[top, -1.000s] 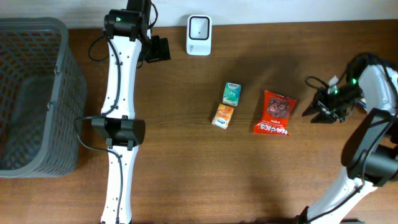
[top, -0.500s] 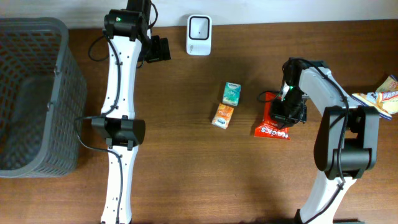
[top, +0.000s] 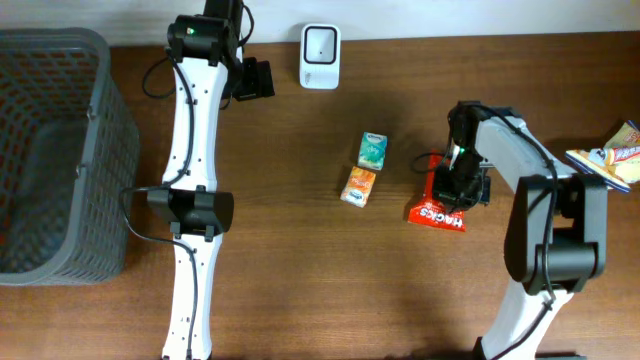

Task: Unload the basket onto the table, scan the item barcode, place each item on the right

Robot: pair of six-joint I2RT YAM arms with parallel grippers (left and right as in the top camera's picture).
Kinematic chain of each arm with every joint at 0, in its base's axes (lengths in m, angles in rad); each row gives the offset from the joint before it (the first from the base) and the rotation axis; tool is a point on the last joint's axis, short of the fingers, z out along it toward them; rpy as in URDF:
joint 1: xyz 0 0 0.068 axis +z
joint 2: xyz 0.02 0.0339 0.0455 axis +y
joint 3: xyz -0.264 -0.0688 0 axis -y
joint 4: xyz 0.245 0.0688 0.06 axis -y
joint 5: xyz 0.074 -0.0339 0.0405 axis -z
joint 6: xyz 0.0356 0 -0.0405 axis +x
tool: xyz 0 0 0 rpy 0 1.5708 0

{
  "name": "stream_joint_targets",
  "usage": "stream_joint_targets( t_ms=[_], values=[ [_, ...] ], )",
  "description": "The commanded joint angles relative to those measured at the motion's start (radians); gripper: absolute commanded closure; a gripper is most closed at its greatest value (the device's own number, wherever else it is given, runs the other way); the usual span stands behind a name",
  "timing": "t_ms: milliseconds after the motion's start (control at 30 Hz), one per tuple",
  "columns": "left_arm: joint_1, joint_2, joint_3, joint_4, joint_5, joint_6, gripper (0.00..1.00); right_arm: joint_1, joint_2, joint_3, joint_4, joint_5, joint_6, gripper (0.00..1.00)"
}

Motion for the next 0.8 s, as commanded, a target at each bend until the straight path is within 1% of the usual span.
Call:
stream_joint_targets(
  t_ms=[0, 67, 100, 133, 167, 200, 233, 333, 433, 500, 533, 567, 600, 667, 700, 733, 767],
  values=[
    [-0.003, -0.003, 0.004, -0.001, -0.007, 0.005, 0.01, 0.008, 0.02, -0.009, -0.028, 0.011, 0.034, 0.96],
    [-0.003, -0.003, 0.004, -0.001, -0.007, 0.005, 0.01, 0.008, 0.02, 0.055, -0.091, 0.011, 0.034, 0.95],
    [-0.003, -0.003, 0.004, -0.001, -0.007, 0.005, 0.01, 0.008, 0.02, 0.114, -0.138, 0.011, 0.034, 0.92],
    [-0.003, -0.003, 0.004, -0.001, -0.007, 0.005, 0.01, 0.009, 0.02, 0.147, -0.159, 0.01, 0.034, 0.84],
    [-0.003, -0.003, 0.004, -0.001, -0.007, 0.005, 0.01, 0.01, 0.02, 0.169, -0.171, 0.007, 0.034, 0.72],
    [-0.003, -0.003, 0.004, -0.001, -0.007, 0.005, 0.01, 0.011, 0.02, 0.186, -0.174, 0.008, 0.033, 0.41],
    [-0.003, -0.003, 0.004, -0.001, -0.007, 0.005, 0.01, 0.012, 0.02, 0.188, -0.172, 0.008, 0.033, 0.01],
    [-0.003, -0.003, 0.004, -0.001, -0.007, 0.005, 0.01, 0.012, 0.021, 0.166, -0.138, 0.008, 0.035, 0.01],
    [-0.003, -0.003, 0.004, -0.001, -0.007, 0.005, 0.01, 0.012, 0.022, 0.103, -0.029, 0.008, 0.082, 0.01],
    [-0.003, -0.003, 0.004, -0.001, -0.007, 0.005, 0.01, 0.012, 0.022, 0.067, 0.035, 0.009, 0.082, 0.02],
    [-0.003, -0.003, 0.004, -0.001, -0.007, 0.005, 0.01, 0.012, 0.022, 0.06, 0.049, 0.008, 0.082, 0.1],
    [-0.003, -0.003, 0.004, -0.001, -0.007, 0.005, 0.01, 0.012, 0.022, 0.055, 0.064, 0.008, 0.082, 0.21],
    [-0.003, -0.003, 0.004, -0.001, -0.007, 0.005, 0.01, 0.012, 0.022, 0.055, 0.08, 0.008, 0.082, 0.46],
    [-0.003, -0.003, 0.004, -0.001, -0.007, 0.005, 0.01, 0.012, 0.022, 0.055, 0.109, 0.007, 0.082, 0.51],
    [-0.003, -0.003, 0.004, 0.0, -0.007, 0.005, 0.01, 0.013, 0.022, 0.055, 0.138, -0.009, 0.082, 0.62],
    [-0.003, -0.003, 0.004, 0.0, -0.007, 0.005, 0.01, 0.014, 0.022, 0.055, 0.161, -0.027, 0.081, 0.69],
    [-0.003, -0.003, 0.004, -0.001, -0.007, 0.005, 0.01, 0.018, 0.022, 0.056, 0.193, -0.052, 0.08, 0.72]
  ],
)
